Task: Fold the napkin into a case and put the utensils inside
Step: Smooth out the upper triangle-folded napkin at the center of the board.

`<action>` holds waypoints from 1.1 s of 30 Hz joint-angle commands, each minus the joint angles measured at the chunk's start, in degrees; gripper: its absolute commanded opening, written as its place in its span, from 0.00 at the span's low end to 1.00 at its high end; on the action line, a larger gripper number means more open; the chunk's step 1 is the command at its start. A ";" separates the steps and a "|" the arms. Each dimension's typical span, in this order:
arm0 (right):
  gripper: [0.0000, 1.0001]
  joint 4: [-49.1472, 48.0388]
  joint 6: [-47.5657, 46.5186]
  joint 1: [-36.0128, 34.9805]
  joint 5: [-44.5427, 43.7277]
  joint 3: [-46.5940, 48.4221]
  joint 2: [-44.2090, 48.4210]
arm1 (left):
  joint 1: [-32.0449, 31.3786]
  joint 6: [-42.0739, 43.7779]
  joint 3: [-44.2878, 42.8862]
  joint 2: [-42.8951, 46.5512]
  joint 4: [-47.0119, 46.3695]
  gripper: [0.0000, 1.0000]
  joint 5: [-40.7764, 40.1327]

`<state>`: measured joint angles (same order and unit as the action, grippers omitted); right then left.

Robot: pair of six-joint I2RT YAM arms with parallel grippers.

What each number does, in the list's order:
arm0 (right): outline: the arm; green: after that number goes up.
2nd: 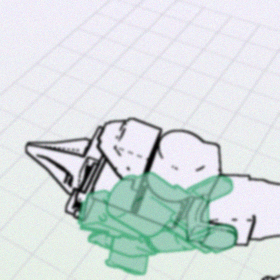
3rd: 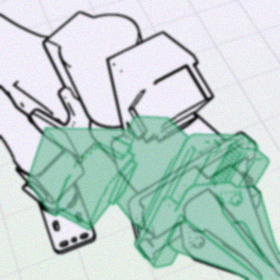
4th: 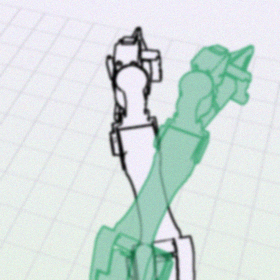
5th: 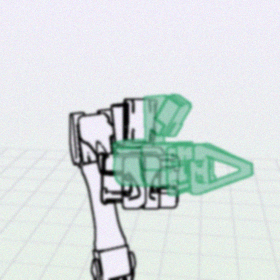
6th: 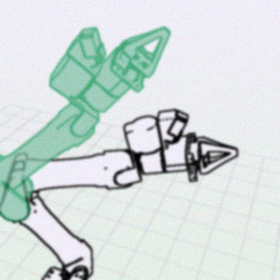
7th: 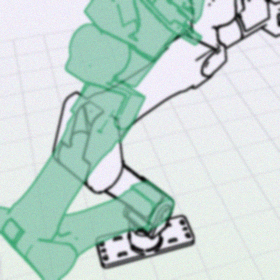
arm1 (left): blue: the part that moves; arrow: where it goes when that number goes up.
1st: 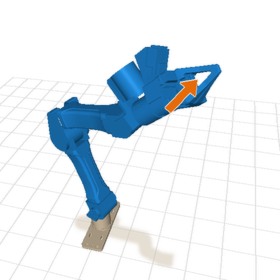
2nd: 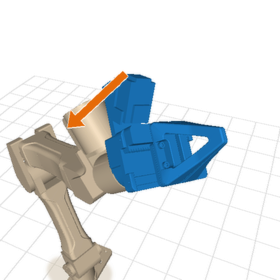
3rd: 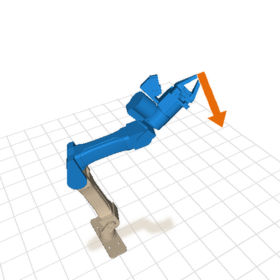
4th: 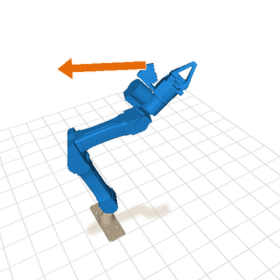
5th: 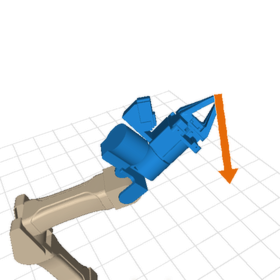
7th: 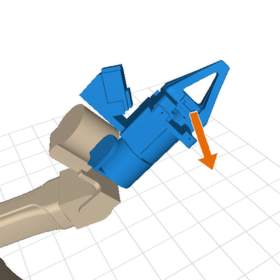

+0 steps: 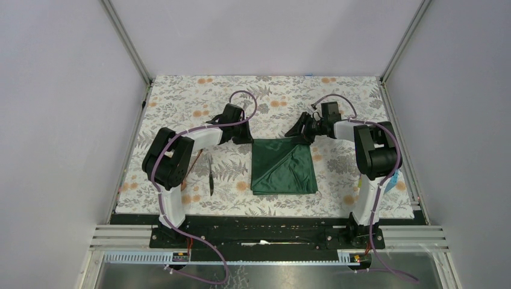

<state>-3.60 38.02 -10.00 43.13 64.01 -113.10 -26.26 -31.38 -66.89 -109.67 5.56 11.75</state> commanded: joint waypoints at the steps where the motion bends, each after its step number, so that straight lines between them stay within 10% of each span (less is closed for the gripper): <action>1: 0.56 -5.54 2.72 3.01 1.28 0.34 -3.41 | 0.33 0.54 -0.32 -0.82 -0.92 0.00 -0.75; 23: 0.61 4.84 -3.05 11.64 -3.86 2.91 2.10 | 0.33 -1.21 0.80 -2.85 -0.46 0.00 -1.26; 33: 0.70 -8.23 6.85 -6.54 5.45 -3.19 7.05 | 0.33 -1.34 1.16 -2.70 -0.63 0.00 -1.00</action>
<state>-1.34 37.63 -6.11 40.64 64.49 -104.29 -26.20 -33.01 -66.92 -111.61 4.95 11.66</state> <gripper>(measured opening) 0.703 0.009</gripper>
